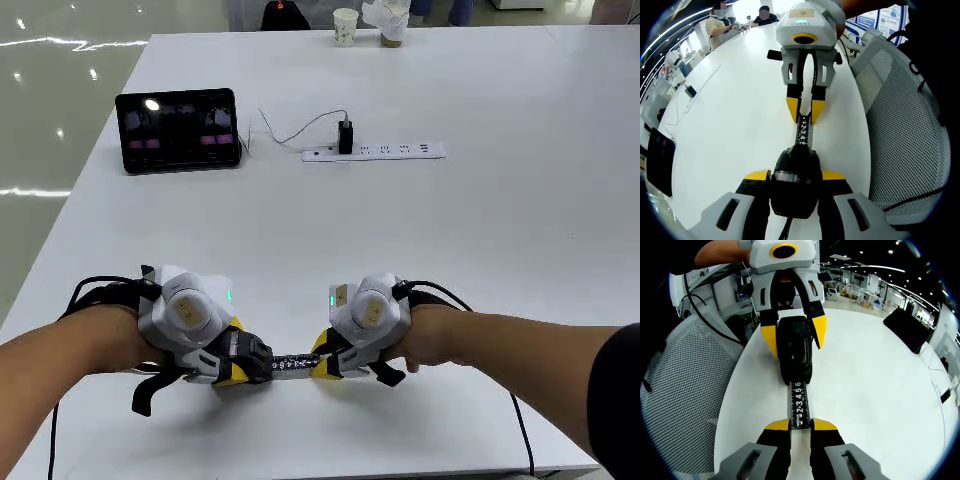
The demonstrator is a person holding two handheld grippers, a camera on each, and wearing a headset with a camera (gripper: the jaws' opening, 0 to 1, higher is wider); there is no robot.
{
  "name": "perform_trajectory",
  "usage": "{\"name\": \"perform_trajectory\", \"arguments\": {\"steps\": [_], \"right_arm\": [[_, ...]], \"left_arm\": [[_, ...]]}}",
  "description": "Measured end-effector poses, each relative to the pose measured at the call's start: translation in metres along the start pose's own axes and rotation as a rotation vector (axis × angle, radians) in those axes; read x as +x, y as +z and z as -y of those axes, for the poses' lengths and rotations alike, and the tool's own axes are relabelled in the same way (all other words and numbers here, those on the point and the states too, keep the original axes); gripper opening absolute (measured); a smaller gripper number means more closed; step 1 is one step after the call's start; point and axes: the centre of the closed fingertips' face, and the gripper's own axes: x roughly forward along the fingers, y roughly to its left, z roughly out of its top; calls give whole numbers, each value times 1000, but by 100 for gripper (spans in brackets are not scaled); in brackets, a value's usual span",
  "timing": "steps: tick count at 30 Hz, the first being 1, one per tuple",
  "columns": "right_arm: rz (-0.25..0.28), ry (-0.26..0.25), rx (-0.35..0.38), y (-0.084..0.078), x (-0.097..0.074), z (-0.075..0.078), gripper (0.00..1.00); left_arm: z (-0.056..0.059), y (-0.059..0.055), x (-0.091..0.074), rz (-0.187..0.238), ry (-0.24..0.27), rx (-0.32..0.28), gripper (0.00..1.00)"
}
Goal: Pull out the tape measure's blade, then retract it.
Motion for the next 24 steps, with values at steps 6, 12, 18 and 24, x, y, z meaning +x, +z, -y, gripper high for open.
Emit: {"name": "perform_trajectory", "arguments": {"steps": [6, 12, 18, 24], "right_arm": [[-4, 0, -7, -2, -1, 0, 10], [-7, 0, -2, -3, -2, 0, 10], [-10, -1, 0, -4, -3, 0, 10], [-12, -4, -6, -5, -4, 0, 10]], "left_arm": [[0, 1, 0, 0, 1, 0, 31], [1, 1, 0, 1, 1, 1, 31], [1, 1, -1, 3, 3, 1, 31], [1, 1, -1, 5, 4, 1, 31]]}}
